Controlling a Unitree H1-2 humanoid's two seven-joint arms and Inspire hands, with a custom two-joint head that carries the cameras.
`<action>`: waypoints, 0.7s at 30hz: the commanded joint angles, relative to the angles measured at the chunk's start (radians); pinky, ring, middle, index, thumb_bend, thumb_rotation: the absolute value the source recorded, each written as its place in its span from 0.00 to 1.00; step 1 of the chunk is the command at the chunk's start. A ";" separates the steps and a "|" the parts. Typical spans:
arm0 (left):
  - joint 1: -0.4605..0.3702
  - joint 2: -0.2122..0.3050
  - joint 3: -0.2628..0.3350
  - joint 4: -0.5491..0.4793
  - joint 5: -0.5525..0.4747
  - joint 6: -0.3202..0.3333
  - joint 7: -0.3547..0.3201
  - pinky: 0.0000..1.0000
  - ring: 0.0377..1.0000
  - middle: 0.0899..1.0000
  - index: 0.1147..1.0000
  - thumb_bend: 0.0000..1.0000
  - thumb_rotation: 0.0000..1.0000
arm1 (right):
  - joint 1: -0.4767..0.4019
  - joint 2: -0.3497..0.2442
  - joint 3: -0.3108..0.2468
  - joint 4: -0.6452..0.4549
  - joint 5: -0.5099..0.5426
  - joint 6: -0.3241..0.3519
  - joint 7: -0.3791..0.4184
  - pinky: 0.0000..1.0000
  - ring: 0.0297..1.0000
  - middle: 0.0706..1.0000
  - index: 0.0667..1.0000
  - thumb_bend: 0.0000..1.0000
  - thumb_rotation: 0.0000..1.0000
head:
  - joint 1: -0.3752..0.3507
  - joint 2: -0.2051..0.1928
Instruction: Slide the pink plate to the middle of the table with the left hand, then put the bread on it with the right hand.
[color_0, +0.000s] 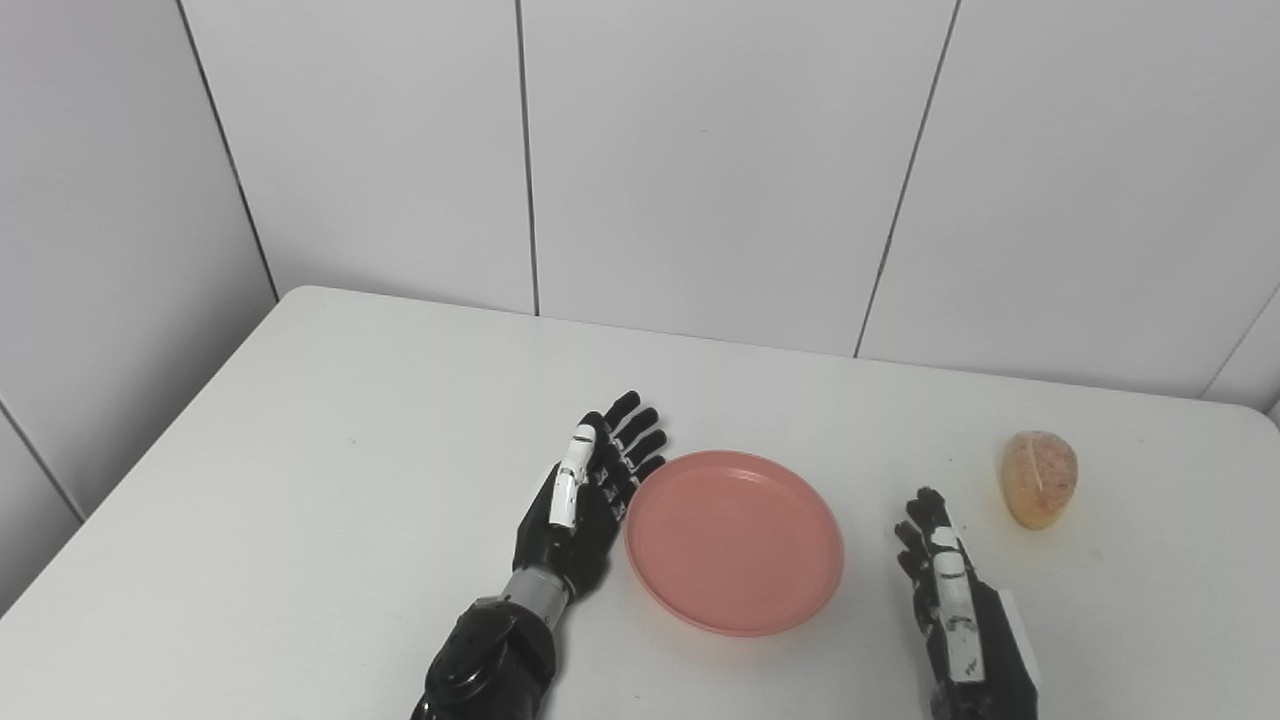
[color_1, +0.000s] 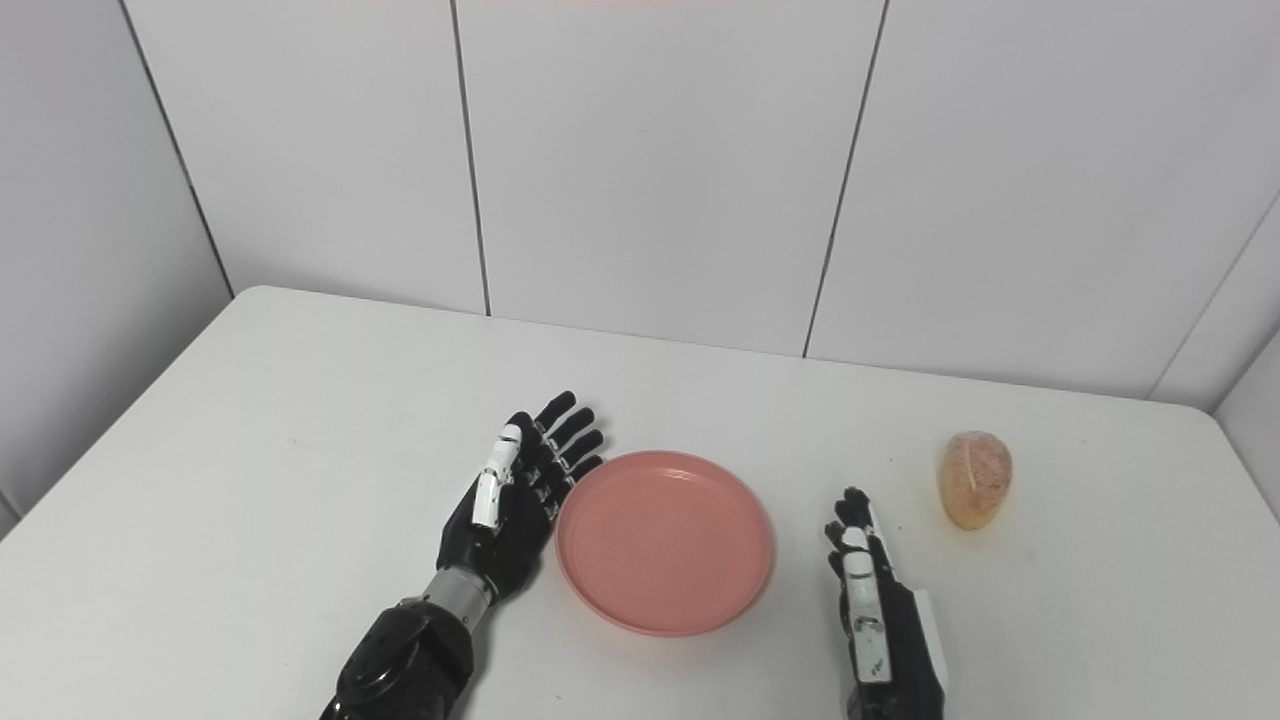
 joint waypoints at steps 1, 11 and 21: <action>0.031 0.002 0.001 0.027 0.004 0.035 0.008 0.93 0.92 0.92 0.89 0.37 1.00 | -0.030 0.008 0.005 -0.028 -0.014 0.002 -0.008 0.98 0.96 0.97 0.96 0.34 1.00 | -0.006 0.001; 0.039 -0.005 -0.003 0.030 0.036 -0.005 0.016 0.95 0.92 0.91 0.89 0.37 1.00 | -0.032 0.012 0.003 -0.025 -0.019 0.009 -0.015 0.96 0.96 0.96 0.95 0.36 1.00 | -0.030 0.001; 0.050 -0.011 0.002 0.033 0.046 -0.028 0.019 0.96 0.93 0.93 0.90 0.38 1.00 | -0.041 0.005 0.003 -0.034 -0.050 -0.002 -0.028 0.96 0.95 0.96 0.95 0.36 1.00 | -0.066 0.003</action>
